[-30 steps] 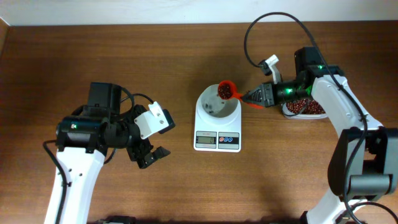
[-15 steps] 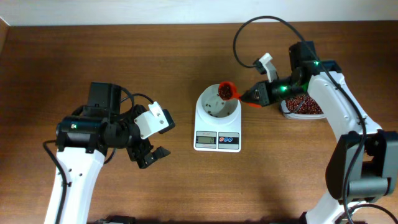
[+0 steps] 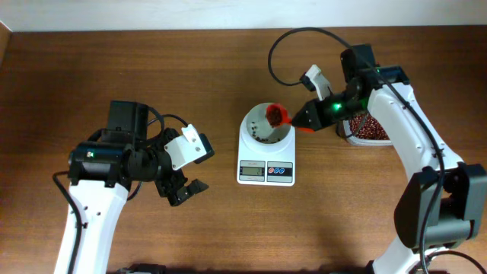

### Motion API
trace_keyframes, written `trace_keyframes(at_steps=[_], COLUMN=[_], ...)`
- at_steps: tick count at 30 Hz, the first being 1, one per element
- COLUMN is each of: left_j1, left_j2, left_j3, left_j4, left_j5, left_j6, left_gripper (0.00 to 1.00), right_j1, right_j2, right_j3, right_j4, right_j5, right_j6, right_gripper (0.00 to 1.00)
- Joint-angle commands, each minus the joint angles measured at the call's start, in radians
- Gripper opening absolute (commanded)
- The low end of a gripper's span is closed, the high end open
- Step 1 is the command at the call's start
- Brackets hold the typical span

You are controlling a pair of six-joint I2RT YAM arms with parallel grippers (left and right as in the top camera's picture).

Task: Scoop and weigh 50g on scale
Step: 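Tilt the scoop over the white bowl to pour beans in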

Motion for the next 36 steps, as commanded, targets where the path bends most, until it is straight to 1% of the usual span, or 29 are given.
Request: trace_keyframes(at_steps=[1, 2, 3, 5, 7, 8, 9, 11, 13, 14, 15, 16, 17, 18, 19, 20, 21, 23, 25, 26, 27, 28, 29, 30, 31, 32, 33, 35, 36], left_j1=[0.005, 0.005, 0.005, 0.005, 0.005, 0.005, 0.006, 0.006, 0.005, 0.005, 0.005, 0.005, 0.005, 0.005, 0.006, 0.005, 0.005, 0.005, 0.005, 0.005, 0.005, 0.005, 0.005, 0.005, 0.005, 0.006, 0.005, 0.006, 0.005], left_j2=[-0.002, -0.002, -0.002, -0.002, -0.002, -0.002, -0.002, -0.002, -0.002, -0.002, -0.002, -0.002, -0.002, -0.002, -0.002, -0.002, -0.002, -0.002, -0.002, -0.002, -0.002, -0.002, -0.002, -0.002, -0.002, -0.002, -0.002, -0.002, -0.002], left_j3=[0.016, 0.016, 0.016, 0.016, 0.016, 0.016, 0.016, 0.016, 0.016, 0.016, 0.016, 0.016, 0.016, 0.016, 0.016, 0.016, 0.016, 0.016, 0.016, 0.016, 0.016, 0.016, 0.016, 0.016, 0.016, 0.016, 0.016, 0.016, 0.016], left_j4=[-0.002, -0.001, -0.002, -0.002, -0.002, -0.002, -0.002, -0.002, -0.002, -0.002, -0.002, -0.002, -0.002, -0.001, -0.002, -0.002, -0.002, -0.002, -0.002, -0.002, -0.002, -0.002, -0.002, -0.002, -0.002, -0.002, -0.002, -0.002, -0.002], left_j5=[0.003, 0.003, 0.003, 0.003, 0.003, 0.003, 0.003, 0.003, 0.003, 0.003, 0.003, 0.003, 0.003, 0.003, 0.003, 0.003, 0.003, 0.003, 0.003, 0.003, 0.003, 0.003, 0.003, 0.003, 0.003, 0.003, 0.003, 0.003, 0.003], left_j6=[-0.006, -0.006, -0.006, -0.006, -0.006, -0.006, -0.006, -0.006, -0.006, -0.006, -0.006, -0.006, -0.006, -0.006, -0.006, -0.006, -0.006, -0.006, -0.006, -0.006, -0.006, -0.006, -0.006, -0.006, -0.006, -0.006, -0.006, -0.006, -0.006], left_gripper=[0.99, 0.99, 0.99, 0.99, 0.99, 0.99, 0.99, 0.98, 0.99, 0.99, 0.99, 0.99, 0.99, 0.99, 0.99, 0.99, 0.99, 0.99, 0.99, 0.99, 0.99, 0.99, 0.99, 0.99, 0.99, 0.99, 0.99, 0.99, 0.99], right_j1=[0.008, 0.008, 0.008, 0.008, 0.008, 0.008, 0.008, 0.008, 0.008, 0.008, 0.008, 0.008, 0.008, 0.008, 0.008, 0.009, 0.013, 0.019, 0.021, 0.022, 0.024, 0.027, 0.027, 0.027, 0.027, 0.027, 0.027, 0.03, 0.03], right_j2=[-0.028, -0.028, -0.028, -0.028, -0.031, -0.032, -0.032, -0.031, -0.035, -0.037, -0.037, -0.035, -0.035, -0.037, -0.042, -0.042, -0.042, -0.04, -0.05, -0.051, -0.05, -0.046, -0.046, -0.048, -0.053, -0.055, -0.054, -0.051, -0.055], right_j3=[0.043, 0.047, 0.05, 0.05, 0.056, 0.059, 0.059, 0.059, 0.061, 0.063, 0.063, 0.063, 0.063, 0.063, 0.063, 0.063, 0.063, 0.063, 0.067, 0.067, 0.066, 0.066, 0.067, 0.067, 0.068, 0.068, 0.068, 0.068, 0.07], right_j4=[-0.033, -0.034, -0.028, -0.024, -0.031, -0.03, -0.027, -0.027, -0.029, -0.027, -0.023, -0.024, -0.029, -0.035, -0.036, -0.035, -0.034, -0.039, -0.041, -0.038, -0.039, -0.047, -0.055, -0.057, -0.053, -0.048, -0.043, -0.045, -0.044], right_j5=[-0.026, -0.074, -0.065, 0.083, 0.01, -0.057, -0.034, 0.076, 0.018, -0.068, -0.069, 0.03, 0.074, 0.05, -0.037, -0.053, -0.002, 0.123, -0.023, -0.05, 0.03, 0.158, 0.178, 0.138, 0.018, -0.044, 0.003, 0.123, 0.08], right_j6=[-0.003, -0.032, -0.038, 0.048, 0.038, -0.006, -0.013, 0.048, 0.048, 0.0, -0.016, 0.033, 0.064, 0.054, 0.006, -0.017, -0.006, 0.077, 0.014, -0.024, 0.009, 0.089, 0.107, 0.097, 0.038, -0.01, -0.003, 0.082, 0.075], right_gripper=[0.04, 0.04, 0.04, 0.04, 0.04, 0.04, 0.04, 0.04, 0.04, 0.04, 0.04, 0.04, 0.04, 0.04, 0.04, 0.04, 0.04, 0.04, 0.04, 0.04, 0.04, 0.04, 0.04, 0.04, 0.04, 0.04, 0.04, 0.04, 0.04])
